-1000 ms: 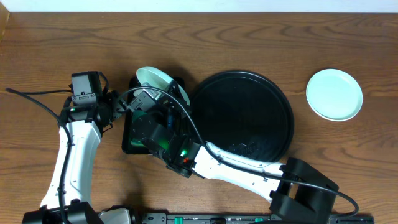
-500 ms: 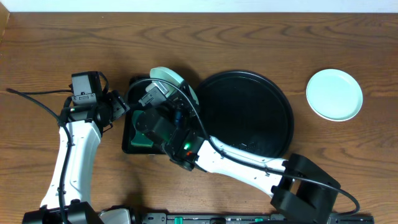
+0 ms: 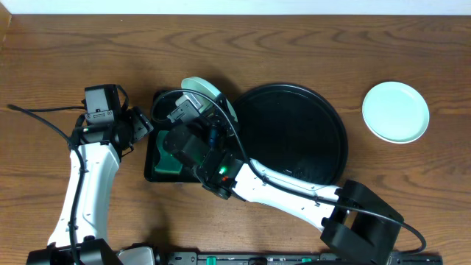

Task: Clean dirty plates on tray and stack at the side

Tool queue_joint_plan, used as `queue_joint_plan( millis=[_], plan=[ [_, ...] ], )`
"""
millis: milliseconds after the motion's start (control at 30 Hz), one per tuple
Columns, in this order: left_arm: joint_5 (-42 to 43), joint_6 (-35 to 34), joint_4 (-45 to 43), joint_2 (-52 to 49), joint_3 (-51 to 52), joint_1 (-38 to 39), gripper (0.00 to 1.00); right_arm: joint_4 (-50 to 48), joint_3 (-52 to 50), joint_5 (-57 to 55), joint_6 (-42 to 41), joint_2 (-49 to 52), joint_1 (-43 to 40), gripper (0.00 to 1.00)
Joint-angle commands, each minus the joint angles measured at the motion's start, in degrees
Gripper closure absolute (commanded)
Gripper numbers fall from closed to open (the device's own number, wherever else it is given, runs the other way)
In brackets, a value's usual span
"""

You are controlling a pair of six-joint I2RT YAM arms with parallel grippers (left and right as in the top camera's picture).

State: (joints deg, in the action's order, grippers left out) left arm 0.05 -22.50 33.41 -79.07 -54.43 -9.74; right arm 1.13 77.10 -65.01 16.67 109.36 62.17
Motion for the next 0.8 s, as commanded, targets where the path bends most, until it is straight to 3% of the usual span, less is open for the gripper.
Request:
queue_joint_plan(
  millis=[0,500,767],
  plan=[
    [-0.07,-0.09,0.15,0.28,-1.14,-0.22,0.17,-0.04,1.11,-1.22,-1.01,-1.36,-0.70,0.99],
    [-0.07,-0.11,0.15,0.28,-1.14,-0.22,0.18,-0.26,1.11,-0.66,0.00,-1.36,-0.81,0.99],
    [-0.07,-0.11,0.15,0.28,-1.14,-0.22,0.18,-0.24,1.11,-0.44,-10.34,-1.36,-2.23,0.99]
  ],
)
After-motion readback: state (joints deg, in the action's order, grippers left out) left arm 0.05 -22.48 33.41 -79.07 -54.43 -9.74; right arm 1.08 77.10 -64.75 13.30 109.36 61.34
